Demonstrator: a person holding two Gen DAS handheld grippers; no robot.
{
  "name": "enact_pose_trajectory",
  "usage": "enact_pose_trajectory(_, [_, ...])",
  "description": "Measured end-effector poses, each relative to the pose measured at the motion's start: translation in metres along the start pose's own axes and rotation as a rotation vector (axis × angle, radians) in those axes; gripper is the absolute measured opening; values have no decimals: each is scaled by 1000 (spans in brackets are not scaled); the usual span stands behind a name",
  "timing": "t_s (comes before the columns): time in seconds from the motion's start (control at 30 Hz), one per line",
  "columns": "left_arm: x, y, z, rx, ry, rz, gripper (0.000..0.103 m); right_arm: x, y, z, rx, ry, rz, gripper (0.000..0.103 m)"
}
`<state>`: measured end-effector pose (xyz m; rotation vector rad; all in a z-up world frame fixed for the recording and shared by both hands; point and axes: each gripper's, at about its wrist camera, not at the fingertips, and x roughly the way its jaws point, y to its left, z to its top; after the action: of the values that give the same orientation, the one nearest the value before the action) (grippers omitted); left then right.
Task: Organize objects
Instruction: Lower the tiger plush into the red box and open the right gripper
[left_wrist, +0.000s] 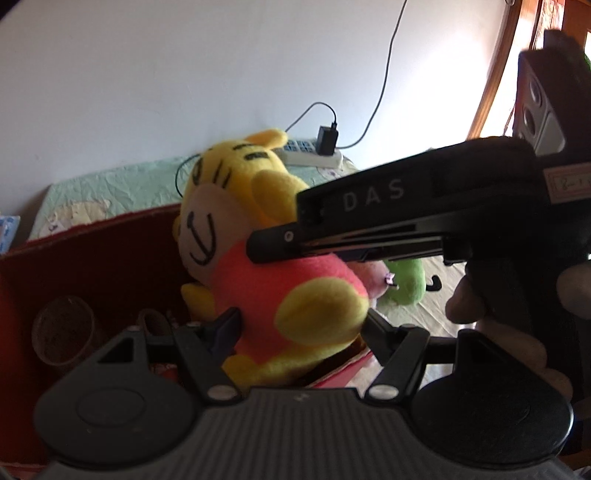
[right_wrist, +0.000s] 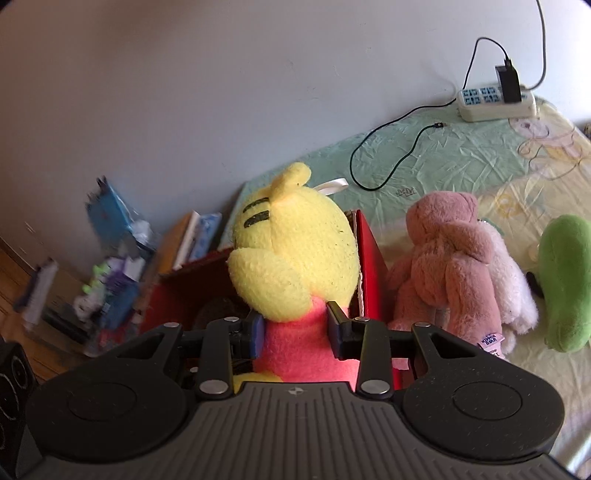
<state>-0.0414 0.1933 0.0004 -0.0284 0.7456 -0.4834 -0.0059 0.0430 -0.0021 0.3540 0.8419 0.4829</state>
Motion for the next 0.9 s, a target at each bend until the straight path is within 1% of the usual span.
enact_pose_trajectory(0.13, [3,6,-7,-1,21,-20,71,13,0,-2,18,46,-40,36])
enact_pose_trajectory(0.17, [-1,2,-12,-1,28,-22,71,14,-1,-4,26,58,-50,36])
enact_pose_trajectory(0.27, [6,10,-15,-13,44,-28,70,23,-3,-8,47,86,-79,36])
enact_pose_trajectory(0.4, [9,12,-18,-16,56,-35,71,24,0,-9,21,75,-82,36])
enact_pose_trajectory(0.5, [20,21,-16,-18,72,-41,72,28,3,-10,10,76,-90,36])
enact_pose_trajectory(0.7, [21,18,-14,-13,79,-38,79,24,1,-9,14,71,-74,38])
enact_pose_trajectory(0.73, [21,17,-14,-9,79,-35,80,23,2,-9,12,64,-73,39])
enact_pose_trajectory(0.77, [23,19,-13,-4,81,-34,81,21,2,-9,6,55,-72,44])
enact_pose_trajectory(0.8, [22,17,-12,-2,84,-31,81,18,3,-9,-1,42,-78,46])
enact_pose_trajectory(0.9, [23,18,-10,-6,92,-23,83,10,4,-10,-20,4,-86,47])
